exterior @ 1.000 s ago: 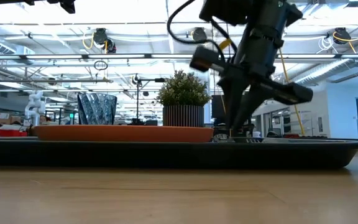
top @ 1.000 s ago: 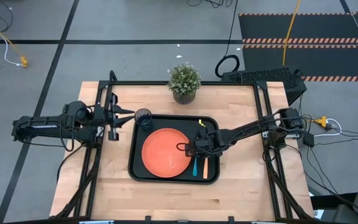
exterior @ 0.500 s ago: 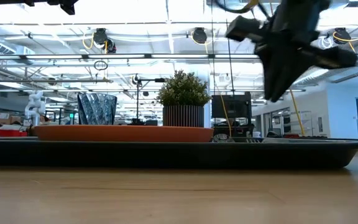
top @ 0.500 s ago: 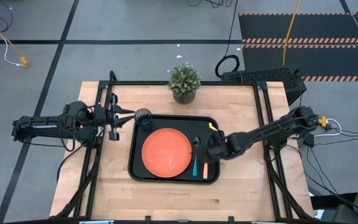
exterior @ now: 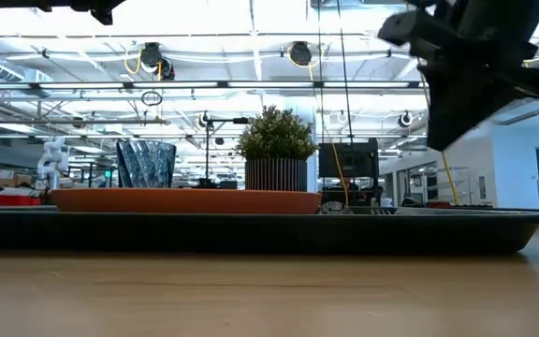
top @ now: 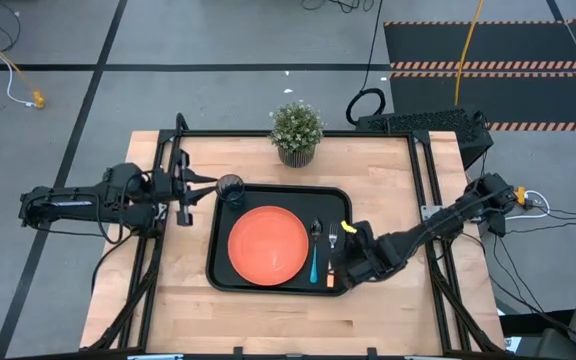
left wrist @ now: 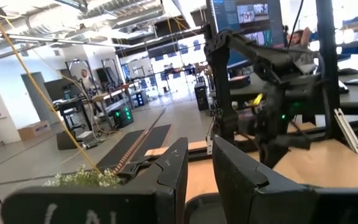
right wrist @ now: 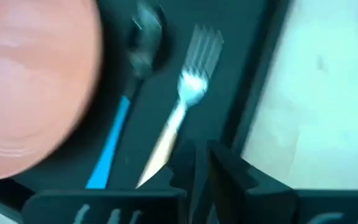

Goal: Pick and place plate/cup/fork/spoon on tray

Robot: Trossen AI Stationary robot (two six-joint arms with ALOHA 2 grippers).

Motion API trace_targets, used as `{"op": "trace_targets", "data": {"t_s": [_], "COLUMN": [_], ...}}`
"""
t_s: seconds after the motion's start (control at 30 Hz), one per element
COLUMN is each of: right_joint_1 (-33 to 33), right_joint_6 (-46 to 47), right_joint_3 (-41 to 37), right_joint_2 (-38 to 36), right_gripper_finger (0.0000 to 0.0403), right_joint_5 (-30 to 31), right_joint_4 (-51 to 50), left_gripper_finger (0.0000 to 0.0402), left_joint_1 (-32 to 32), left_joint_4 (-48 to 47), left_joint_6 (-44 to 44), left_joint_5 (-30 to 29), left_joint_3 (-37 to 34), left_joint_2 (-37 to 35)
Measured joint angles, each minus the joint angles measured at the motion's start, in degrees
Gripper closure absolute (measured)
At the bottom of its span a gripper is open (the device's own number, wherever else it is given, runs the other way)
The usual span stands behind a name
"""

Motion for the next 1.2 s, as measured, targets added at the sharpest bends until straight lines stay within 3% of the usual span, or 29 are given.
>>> {"op": "trace_targets", "data": {"t_s": [0.13,0.27,0.37,0.6,0.67,0.83,0.93,1.2], "right_joint_1": [1.45,1.51,1.08,1.23,1.55,1.38,1.08,-2.34], "right_joint_6": [-10.86,-22.39,-26.61,-29.53,-29.20,-28.61,-28.84,-41.80], "right_joint_3": [0.00,-0.12,-1.28,-4.53,-5.91,-7.72,-7.69,-7.73], "right_joint_2": [-0.46,-0.44,-0.51,-0.61,-1.35,-2.38,-4.22,-12.25], "right_gripper_finger": [0.0389,0.0401,0.0397,0.0401,0.0402,0.0402,0.0403,0.0403], "right_joint_5": [8.27,5.25,5.82,15.58,14.50,4.54,2.74,11.53], "right_joint_4": [-0.30,-0.93,-1.64,-5.25,-5.03,-5.01,-6.10,3.27], "left_gripper_finger": [0.0323,0.0323,0.0323,0.0323,0.0323,0.0323,0.0323,0.0323], "left_joint_1": [0.00,-0.02,0.00,0.00,0.00,0.00,-0.01,0.20], "left_joint_4": [-1.49,-3.11,-4.55,-6.20,-6.22,-5.21,-4.18,-2.81], "left_joint_6": [0.37,0.10,-1.06,-5.80,-7.00,-6.89,-6.04,-2.92], "left_joint_5": [-1.91,-5.94,-8.22,-10.03,-10.03,-10.08,-10.08,-11.03], "left_joint_3": [0.00,0.00,0.00,0.00,0.00,0.00,0.00,0.00], "left_joint_2": [0.00,0.00,0.00,0.00,0.00,0.00,0.00,0.00]}}
